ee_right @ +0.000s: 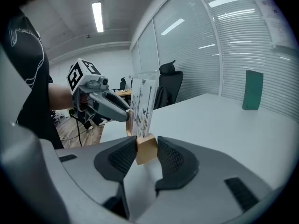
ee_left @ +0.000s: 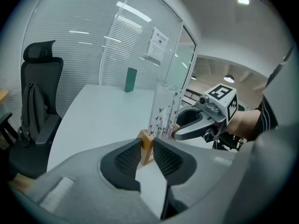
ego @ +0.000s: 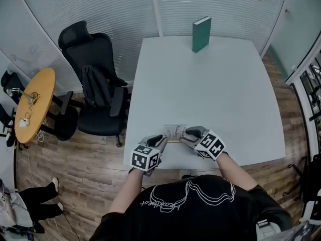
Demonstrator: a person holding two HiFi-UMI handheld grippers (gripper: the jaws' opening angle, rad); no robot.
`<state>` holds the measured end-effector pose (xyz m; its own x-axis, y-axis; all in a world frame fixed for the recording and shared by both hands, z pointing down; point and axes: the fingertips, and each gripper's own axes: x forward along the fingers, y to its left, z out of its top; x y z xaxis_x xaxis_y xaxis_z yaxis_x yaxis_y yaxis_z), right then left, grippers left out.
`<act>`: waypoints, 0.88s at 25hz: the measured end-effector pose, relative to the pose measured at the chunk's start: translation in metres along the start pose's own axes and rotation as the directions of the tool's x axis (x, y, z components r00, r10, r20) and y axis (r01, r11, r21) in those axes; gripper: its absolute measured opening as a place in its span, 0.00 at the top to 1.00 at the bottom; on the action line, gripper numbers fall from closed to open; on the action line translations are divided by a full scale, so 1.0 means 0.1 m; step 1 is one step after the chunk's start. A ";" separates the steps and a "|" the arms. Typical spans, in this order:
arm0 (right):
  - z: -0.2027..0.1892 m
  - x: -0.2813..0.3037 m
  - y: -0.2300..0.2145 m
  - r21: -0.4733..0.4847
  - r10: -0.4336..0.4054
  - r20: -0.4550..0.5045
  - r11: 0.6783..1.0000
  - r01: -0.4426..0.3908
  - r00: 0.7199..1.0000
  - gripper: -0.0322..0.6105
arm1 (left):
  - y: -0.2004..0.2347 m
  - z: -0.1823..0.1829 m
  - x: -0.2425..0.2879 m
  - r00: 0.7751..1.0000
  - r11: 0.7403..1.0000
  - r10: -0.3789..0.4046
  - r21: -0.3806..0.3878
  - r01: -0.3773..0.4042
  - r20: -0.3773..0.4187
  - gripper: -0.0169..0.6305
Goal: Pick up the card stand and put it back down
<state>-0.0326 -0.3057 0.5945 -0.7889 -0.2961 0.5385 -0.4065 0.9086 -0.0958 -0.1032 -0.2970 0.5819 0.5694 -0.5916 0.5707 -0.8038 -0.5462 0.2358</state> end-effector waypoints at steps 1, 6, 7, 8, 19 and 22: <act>-0.02 0.03 -0.03 0.003 -0.001 -0.002 1.000 0.001 1.000 0.73 | 0.03 -0.02 0.04 1.000 1.000 0.002 -0.001 -0.002 -0.003 0.84; -0.16 0.17 -0.14 -0.002 0.001 -0.044 1.000 -0.001 0.999 0.73 | 0.13 -0.14 0.21 1.000 1.000 0.009 -0.004 -0.010 -0.025 0.84; -0.18 0.20 -0.16 -0.002 0.002 -0.049 1.000 -0.002 0.999 0.73 | 0.14 -0.17 0.24 0.999 1.000 0.011 0.001 -0.011 -0.032 0.84; -0.21 0.22 -0.16 -0.001 0.002 -0.054 1.000 -0.002 0.999 0.73 | 0.16 -0.20 0.26 0.999 1.000 0.012 0.003 -0.012 -0.038 0.84; -0.39 0.37 -0.22 0.019 0.010 -0.097 1.000 -0.008 0.995 0.73 | 0.25 -0.42 0.44 0.996 0.999 0.029 -0.021 -0.031 -0.088 0.84; -0.43 0.38 -0.22 0.022 0.013 -0.107 1.000 -0.010 0.994 0.73 | 0.25 -0.46 0.48 0.995 0.999 0.030 -0.024 -0.033 -0.097 0.84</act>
<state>-0.0340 -0.3245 0.6534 -0.7401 -0.2513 0.6238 -0.4082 0.9050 -0.1197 -0.1042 -0.3117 0.6512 0.5255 -0.5472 0.6515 -0.8257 -0.5126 0.2356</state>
